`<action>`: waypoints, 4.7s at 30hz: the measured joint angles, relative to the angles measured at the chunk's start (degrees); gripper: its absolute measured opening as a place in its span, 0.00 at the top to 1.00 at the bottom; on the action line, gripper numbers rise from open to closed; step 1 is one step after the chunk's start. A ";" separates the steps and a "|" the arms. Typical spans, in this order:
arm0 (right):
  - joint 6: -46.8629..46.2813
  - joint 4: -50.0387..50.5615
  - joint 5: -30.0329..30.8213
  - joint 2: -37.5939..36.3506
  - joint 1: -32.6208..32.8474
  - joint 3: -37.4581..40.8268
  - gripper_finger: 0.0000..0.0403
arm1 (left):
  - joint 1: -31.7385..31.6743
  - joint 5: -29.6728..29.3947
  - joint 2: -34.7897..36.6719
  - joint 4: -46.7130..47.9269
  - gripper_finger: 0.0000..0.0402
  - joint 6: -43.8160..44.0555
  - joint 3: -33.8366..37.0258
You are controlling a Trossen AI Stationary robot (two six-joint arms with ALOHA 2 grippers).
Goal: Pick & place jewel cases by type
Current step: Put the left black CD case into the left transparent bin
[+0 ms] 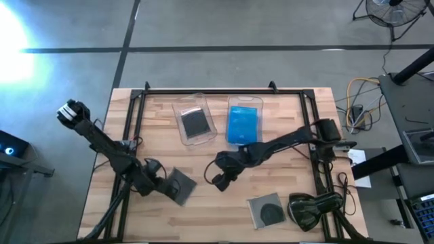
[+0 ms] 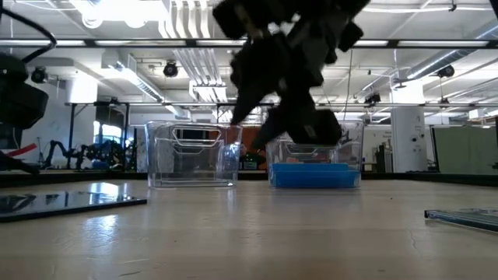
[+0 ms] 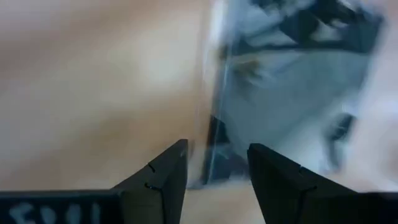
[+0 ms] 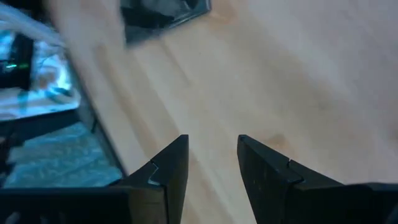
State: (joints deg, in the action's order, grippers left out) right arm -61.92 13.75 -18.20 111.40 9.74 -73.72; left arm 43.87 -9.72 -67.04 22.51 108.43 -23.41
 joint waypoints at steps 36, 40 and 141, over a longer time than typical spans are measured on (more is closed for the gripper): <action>0.14 -10.97 -6.39 9.30 0.18 -4.32 0.67 | -3.01 -1.89 -30.08 -18.58 0.63 -18.75 -21.67; 7.11 -11.40 -6.72 8.98 0.06 -8.13 0.67 | -2.74 -0.15 -30.10 -18.54 0.63 -20.27 -21.51; 3.61 -4.03 2.55 14.02 0.79 -9.37 0.67 | -1.10 -7.31 -30.62 -23.44 0.63 -10.30 -16.38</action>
State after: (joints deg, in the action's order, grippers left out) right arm -58.30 9.73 -15.65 125.42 10.52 -83.09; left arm 42.77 -17.03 -97.66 -0.93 98.14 -39.79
